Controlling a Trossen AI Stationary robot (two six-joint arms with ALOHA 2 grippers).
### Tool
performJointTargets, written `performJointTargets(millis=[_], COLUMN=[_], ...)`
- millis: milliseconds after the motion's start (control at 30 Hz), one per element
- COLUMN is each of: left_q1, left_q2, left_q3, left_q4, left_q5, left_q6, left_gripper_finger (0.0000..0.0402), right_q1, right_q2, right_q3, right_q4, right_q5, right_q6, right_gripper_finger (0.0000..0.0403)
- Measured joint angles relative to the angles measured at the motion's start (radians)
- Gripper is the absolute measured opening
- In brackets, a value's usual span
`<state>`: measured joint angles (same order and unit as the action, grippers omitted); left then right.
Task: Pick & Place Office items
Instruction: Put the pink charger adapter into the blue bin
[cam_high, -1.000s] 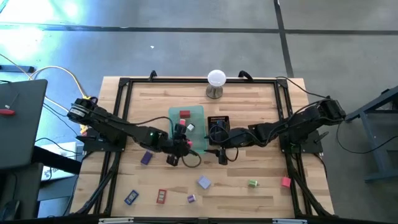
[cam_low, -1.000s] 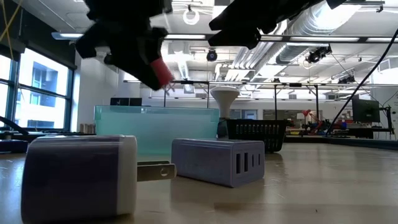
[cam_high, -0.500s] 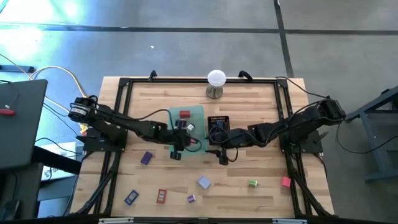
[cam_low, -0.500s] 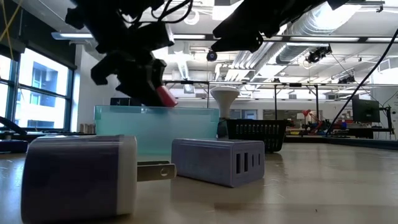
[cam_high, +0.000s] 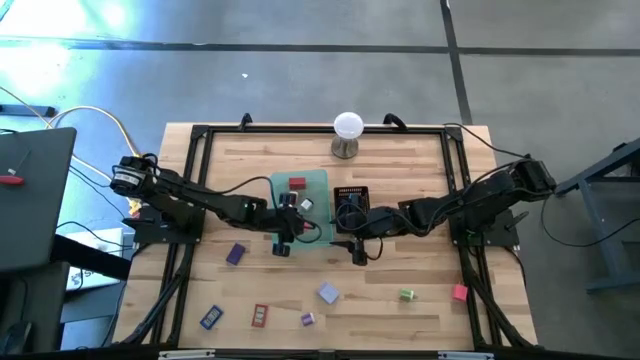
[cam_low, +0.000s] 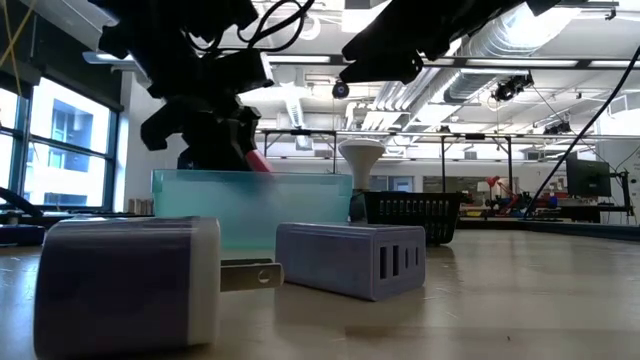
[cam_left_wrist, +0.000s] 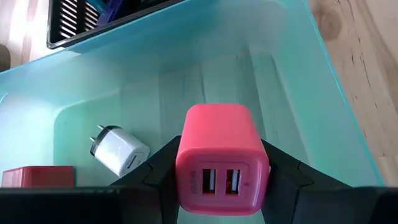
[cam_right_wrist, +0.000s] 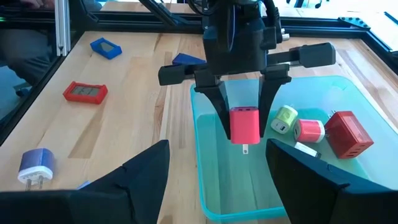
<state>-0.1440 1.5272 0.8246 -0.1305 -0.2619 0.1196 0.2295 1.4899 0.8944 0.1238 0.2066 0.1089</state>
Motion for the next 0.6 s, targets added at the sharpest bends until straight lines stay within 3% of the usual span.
performJointTargets(millis=[433,600], left_q1=[0.005,0.014], left_q2=[0.001,0.013], left_q3=[0.0,0.0], left_q4=[-0.023,-0.024], left_q5=[0.002,0.0], left_q6=[-0.118,-0.089], left_gripper_finger=[0.0166,0.0167], right_q1=[0.0,0.0], right_q2=[0.0,0.0], right_q3=[0.0,0.0], right_q4=[0.046,0.046], right_q5=[0.0,0.0], right_q6=[0.0,0.0], right_gripper_finger=[0.0255,0.0255])
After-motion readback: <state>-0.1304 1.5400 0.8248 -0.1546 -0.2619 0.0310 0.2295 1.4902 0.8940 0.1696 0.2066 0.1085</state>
